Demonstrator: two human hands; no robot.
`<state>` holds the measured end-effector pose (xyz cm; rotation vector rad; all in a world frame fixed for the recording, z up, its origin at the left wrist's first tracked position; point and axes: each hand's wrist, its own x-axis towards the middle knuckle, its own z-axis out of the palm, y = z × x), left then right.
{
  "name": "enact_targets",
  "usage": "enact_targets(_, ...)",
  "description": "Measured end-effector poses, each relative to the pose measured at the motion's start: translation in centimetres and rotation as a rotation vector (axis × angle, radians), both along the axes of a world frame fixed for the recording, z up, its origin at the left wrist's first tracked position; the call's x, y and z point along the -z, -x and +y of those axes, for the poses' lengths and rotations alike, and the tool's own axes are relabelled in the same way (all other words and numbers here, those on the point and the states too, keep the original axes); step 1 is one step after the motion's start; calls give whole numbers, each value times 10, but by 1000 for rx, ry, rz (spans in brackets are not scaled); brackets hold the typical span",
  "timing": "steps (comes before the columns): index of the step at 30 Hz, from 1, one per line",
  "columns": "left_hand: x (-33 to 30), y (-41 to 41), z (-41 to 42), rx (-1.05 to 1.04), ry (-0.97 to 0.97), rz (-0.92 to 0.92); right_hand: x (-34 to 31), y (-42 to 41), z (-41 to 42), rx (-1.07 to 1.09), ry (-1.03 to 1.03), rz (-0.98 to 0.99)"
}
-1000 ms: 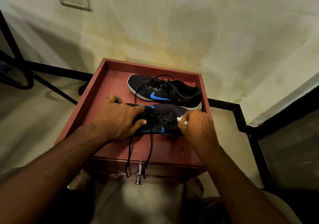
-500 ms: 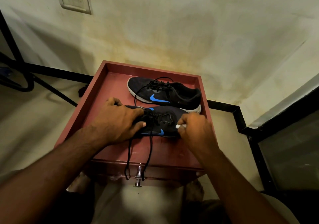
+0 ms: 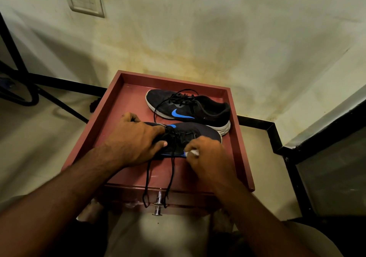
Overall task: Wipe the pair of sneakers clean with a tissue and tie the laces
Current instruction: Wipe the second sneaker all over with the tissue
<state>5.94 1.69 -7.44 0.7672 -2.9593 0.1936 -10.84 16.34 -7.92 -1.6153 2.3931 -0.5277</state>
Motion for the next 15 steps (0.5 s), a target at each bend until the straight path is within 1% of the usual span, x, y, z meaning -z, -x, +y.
enact_targets(1, 0, 0, 0, 0, -2, 1, 0, -7, 1, -57, 30, -29)
enact_targets(2, 1, 0, 0, -1, -8, 1, 1, -7, 0, -89, 14, -12)
enact_targets(3, 1, -1, -1, -2, -15, 0, -1, -2, -3, -76, -44, 15)
enact_targets(5, 2, -1, -1, -5, -16, -3, -1, 20, -10, 75, -150, 111)
enact_targets(7, 2, -2, -2, -5, -17, -5, -2, 41, -14, 243, -183, 222)
enact_targets(8, 2, -2, -1, -3, -23, -7, -3, 44, -15, 269, -207, 235)
enact_targets(9, 2, -2, -1, -2, -26, -10, -4, 38, -14, 239, -230, 216)
enact_targets(10, 1, -1, -1, -1, -28, -9, -3, 29, -11, 166, -210, 182)
enact_targets(13, -1, -1, 0, -1, -39, -3, -9, 5, -3, -19, -103, 20)
enact_targets(15, -2, -1, 1, 1, -53, -1, -5, 12, -5, 9, -166, 36)
